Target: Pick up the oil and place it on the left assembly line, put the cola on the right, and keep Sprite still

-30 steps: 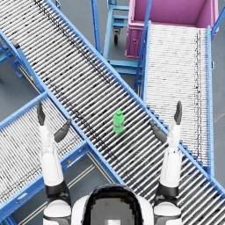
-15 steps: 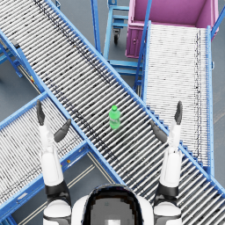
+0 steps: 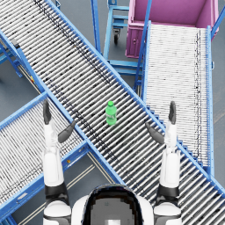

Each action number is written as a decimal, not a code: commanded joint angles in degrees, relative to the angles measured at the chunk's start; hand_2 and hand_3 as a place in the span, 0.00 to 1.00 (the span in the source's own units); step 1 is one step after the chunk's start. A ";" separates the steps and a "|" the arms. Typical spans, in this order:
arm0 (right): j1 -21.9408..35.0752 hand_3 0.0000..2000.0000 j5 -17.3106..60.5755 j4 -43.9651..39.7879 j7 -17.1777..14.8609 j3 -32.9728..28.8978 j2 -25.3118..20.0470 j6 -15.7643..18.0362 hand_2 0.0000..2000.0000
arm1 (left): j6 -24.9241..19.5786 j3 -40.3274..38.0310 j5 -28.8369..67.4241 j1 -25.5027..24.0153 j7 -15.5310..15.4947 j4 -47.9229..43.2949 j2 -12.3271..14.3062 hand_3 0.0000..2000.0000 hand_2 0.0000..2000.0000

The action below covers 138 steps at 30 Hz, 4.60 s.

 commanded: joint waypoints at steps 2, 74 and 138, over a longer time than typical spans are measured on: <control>-0.15 0.00 -2.14 -0.11 -0.46 1.55 0.94 0.46 0.00 | 0.46 1.68 -2.34 -0.48 0.46 0.30 -0.87 0.00 0.00; -1.35 0.00 -20.53 -1.05 -4.42 14.89 9.04 4.37 0.00 | 4.42 16.15 -22.49 -4.41 4.41 2.85 -8.30 0.00 0.00; -1.35 0.00 -20.53 -1.05 -4.42 14.89 9.04 4.37 0.00 | 4.42 16.15 -22.49 -4.41 4.41 2.85 -8.30 0.00 0.00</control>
